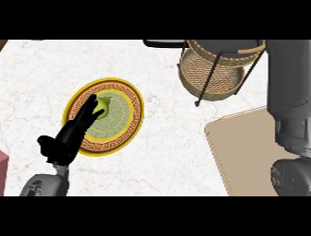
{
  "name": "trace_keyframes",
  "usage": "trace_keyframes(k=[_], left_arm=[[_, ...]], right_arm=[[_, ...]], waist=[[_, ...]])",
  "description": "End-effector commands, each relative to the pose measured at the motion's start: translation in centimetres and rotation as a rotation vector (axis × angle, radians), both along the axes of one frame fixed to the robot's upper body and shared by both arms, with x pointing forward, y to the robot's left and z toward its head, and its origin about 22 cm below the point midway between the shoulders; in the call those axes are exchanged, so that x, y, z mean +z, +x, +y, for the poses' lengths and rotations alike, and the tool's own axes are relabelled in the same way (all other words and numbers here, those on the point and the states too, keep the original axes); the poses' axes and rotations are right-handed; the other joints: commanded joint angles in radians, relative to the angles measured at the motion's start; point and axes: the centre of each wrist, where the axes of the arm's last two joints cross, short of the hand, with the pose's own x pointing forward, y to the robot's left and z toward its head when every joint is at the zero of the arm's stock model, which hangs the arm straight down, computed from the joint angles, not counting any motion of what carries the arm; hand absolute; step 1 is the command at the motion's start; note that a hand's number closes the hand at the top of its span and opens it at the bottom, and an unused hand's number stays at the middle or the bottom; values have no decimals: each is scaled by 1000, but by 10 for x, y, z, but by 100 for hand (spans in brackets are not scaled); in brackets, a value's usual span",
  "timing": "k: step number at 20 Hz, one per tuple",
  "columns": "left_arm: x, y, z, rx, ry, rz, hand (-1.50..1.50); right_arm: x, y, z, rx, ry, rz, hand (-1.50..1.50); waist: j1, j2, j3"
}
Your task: Pick the bell pepper from the tray and place it in the tiered basket
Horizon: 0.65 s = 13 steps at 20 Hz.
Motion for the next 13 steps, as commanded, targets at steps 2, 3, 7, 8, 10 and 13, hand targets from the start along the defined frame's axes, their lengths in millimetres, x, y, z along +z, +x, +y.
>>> trace_keyframes(k=[2, 3, 7, 8, 10, 13], left_arm=[[-15, -17, 23, 42, 13, 43, 0], [-12, -13, 15, 58, 12, 47, 0], [-9, -9, 16, 74, -1, 62, 0], [-13, -10, 25, 91, 10, 64, 0], [-10, -15, 20, 60, 17, 79, 0], [-13, -18, 18, 78, 11, 69, 0]], right_arm=[[15, -28, -14, -188, 17, -172, -150], [14, -36, -7, -190, 19, -199, -150], [30, -68, -16, -205, 11, -249, -150], [29, -76, -16, -200, -4, -279, -150], [28, -93, -24, -218, -13, -258, -150], [18, -112, -30, -203, -21, -196, -150]], waist=[[-38, -20, -1], [-46, -22, -1], [-62, -33, 0], [-55, -30, 0], [-57, -38, 1], [-63, -41, 0]])
